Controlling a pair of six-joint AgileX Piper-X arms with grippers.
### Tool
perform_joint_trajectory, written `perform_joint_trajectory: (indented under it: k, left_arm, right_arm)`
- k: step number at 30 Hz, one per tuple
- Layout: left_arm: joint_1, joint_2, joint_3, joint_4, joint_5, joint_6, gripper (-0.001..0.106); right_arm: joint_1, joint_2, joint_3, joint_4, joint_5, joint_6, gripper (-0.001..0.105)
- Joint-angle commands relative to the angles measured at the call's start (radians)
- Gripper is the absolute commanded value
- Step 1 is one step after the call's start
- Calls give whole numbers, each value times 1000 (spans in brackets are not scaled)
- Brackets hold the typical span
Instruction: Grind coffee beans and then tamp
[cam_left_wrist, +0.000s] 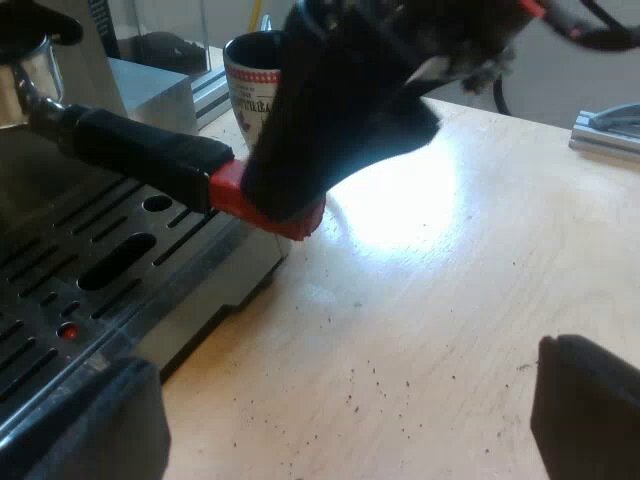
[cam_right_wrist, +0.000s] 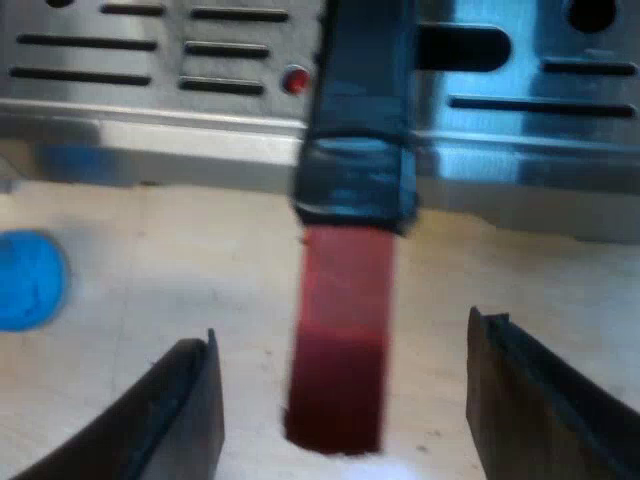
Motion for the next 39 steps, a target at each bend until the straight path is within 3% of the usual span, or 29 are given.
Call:
perform_joint_trajectory:
  k: [1,13,20,24,27,31,33,35,39]
  left_arm:
    - [-5,-6,-9,-2,-5,0,76]
    - [-5,-6,-9,-2,-5,0,76]
    - [-5,-6,-9,-2,-5,0,76]
    - [-5,-6,-9,-2,-5,0,76]
    - [-5,-6,-9,-2,-5,0,76]
    - [-5,-6,-9,-2,-5,0,76]
    - [-5,-6,-9,-2,-5,0,76]
    - [-5,-6,-9,-2,-5,0,76]
    - [-5,-6,-9,-2,-5,0,76]
  right_arm:
    - [-4,14,12,-46,-7,-17,56]
    - [-4,30,171,-302,21,-46,56]
    - [-4,30,175,-327,66,-101,56]
    - [-4,30,175,-330,66,-101,55]
    - [-4,30,175,-330,66,-101,46]
    - [-4,30,175,-330,66,-101,19]
    - [-4,30,175,-330,66,-101,16]
    - [-4,30,175,-330,66,-101,0]
    - [12,25,175,-328,64,-99,0]
